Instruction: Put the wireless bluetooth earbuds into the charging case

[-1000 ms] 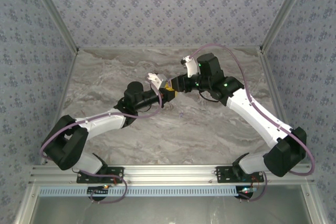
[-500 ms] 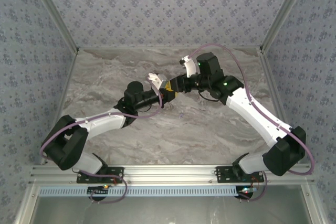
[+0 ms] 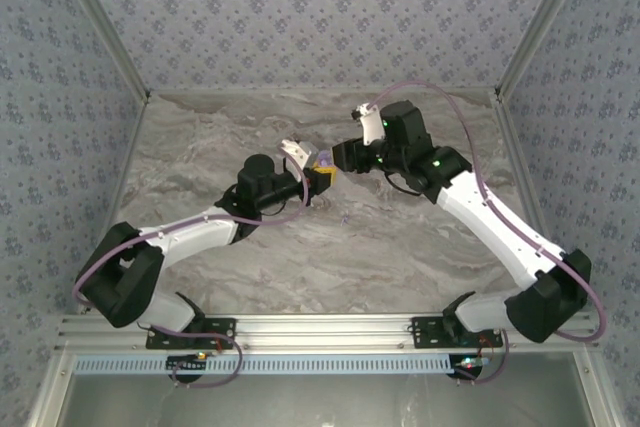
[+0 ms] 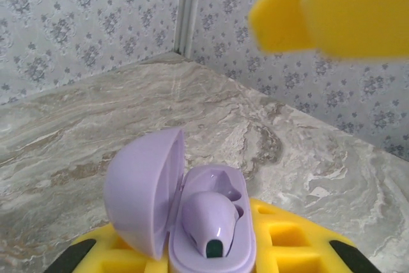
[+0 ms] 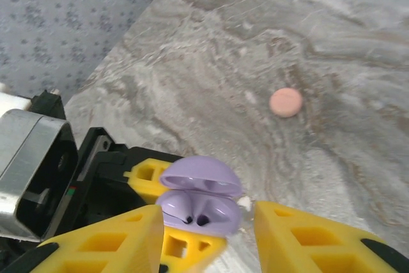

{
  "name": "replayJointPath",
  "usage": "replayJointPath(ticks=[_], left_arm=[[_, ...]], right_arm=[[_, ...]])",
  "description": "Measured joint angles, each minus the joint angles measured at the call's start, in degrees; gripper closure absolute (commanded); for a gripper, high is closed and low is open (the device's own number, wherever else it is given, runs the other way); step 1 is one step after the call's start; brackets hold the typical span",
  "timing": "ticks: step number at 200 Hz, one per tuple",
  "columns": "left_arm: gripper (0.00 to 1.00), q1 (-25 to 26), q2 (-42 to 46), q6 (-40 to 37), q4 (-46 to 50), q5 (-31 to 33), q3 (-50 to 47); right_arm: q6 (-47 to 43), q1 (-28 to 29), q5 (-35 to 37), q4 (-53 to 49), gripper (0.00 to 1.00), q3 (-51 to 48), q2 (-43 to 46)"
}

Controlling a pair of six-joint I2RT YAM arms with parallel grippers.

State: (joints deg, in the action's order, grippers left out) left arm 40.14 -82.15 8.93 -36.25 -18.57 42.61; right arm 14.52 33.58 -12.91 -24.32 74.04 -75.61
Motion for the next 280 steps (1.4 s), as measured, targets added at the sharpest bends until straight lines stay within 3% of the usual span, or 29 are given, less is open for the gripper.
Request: replayJointPath(ticks=[36, 86, 206, 280], left_arm=[[0.93, 0.0, 2.19, -0.87, 3.8, 1.16, 0.0], [0.93, 0.0, 6.1, -3.8, 10.19, 2.91, 0.59], [0.93, 0.0, 11.52, -7.04, 17.92, 4.09, 1.77], [0.93, 0.0, 12.41, -7.48, 18.53, 4.52, 1.77]], right_arm=[[0.35, -1.99, 6.21, -2.1, 0.57, -0.81, 1.49], [1.77, -5.14, 8.04, -7.56, 0.57, -4.17, -0.72], [3.37, -4.07, -0.09, -14.4, 0.6, -6.29, -16.26], [10.64, -2.27, -1.51, -14.86, 0.66, -5.42, -25.07]])
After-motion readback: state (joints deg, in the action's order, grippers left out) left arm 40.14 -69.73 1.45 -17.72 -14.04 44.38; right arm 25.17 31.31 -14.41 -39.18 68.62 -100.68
